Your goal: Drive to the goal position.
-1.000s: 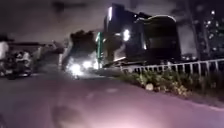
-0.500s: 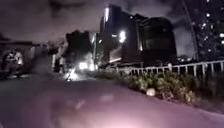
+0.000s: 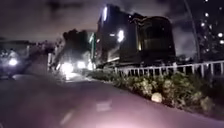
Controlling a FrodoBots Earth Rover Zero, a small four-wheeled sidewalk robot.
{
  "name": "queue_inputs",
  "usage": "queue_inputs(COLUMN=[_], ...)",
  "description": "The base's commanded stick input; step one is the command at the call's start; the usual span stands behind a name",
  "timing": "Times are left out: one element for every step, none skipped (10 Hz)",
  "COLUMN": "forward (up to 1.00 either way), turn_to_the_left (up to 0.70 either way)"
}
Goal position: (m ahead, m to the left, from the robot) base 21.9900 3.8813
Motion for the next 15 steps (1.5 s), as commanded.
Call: queue_inputs(forward=[0.70, 0.70, 0.70, 0.55, 0.45, 0.45, 0.45, 0.45, 0.45, 0.45, 0.45, 0.45, 0.45, 0.45, 0.45], turn_to_the_left=[0.00, 0.00, 0.00, 0.00, 0.00, 0.00, 0.00, 0.00, 0.00, 0.00, 0.00, 0.00, 0.00, 0.00, 0.00])
